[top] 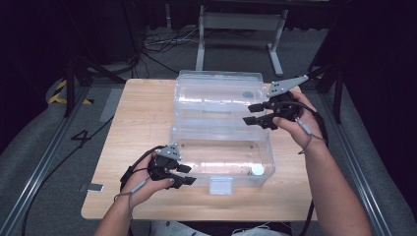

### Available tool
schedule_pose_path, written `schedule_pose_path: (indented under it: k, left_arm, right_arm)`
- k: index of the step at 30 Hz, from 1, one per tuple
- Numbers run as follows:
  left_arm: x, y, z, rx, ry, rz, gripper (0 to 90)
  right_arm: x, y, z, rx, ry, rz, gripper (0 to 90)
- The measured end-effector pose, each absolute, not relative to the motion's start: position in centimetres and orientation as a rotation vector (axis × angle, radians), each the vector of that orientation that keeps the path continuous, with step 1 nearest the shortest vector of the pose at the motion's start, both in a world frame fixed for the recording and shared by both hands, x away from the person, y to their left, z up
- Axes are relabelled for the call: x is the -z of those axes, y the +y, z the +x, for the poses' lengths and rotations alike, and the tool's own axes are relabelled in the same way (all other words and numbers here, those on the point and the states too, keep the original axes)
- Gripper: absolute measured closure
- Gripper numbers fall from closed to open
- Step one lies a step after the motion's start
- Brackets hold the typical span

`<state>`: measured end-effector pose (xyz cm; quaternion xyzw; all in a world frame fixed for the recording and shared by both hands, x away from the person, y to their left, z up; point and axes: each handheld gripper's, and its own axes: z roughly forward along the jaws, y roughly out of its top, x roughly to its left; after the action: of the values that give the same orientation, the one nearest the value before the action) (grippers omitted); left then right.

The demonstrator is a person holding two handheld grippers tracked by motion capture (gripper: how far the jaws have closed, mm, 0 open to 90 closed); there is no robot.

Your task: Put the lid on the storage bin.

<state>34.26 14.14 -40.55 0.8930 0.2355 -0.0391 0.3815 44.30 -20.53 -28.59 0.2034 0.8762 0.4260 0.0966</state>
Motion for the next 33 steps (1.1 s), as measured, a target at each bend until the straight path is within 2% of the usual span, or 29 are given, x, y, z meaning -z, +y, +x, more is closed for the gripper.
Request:
schedule_pose_path:
  k: [6, 17, 25, 29, 33]
  left_arm:
    - [41.0, 14.1, 34.4, 0.125, 0.597, 2.297, 69.6]
    - [41.1, 14.0, 34.4, 0.101, 0.583, 2.326, 71.4]
    - [41.2, 13.9, 34.5, 0.100, 0.570, 2.333, 72.0]
    - [41.2, 13.9, 34.5, 0.098, 0.568, 2.338, 72.3]
    - [41.2, 13.9, 34.5, 0.098, 0.570, 2.340, 72.3]
  right_arm:
    - [27.9, -18.9, 46.0, -1.236, 2.598, 0.598, 48.3]
    - [28.4, -16.6, 48.6, -1.171, 2.651, 0.602, 47.3]
    - [29.3, -15.4, 49.7, -1.078, 2.764, 0.530, 57.0]
    - [29.8, -14.8, 50.2, -1.010, 2.779, 0.486, 68.2]
    - [29.7, -14.6, 50.3, -0.999, 2.789, 0.483, 73.4]
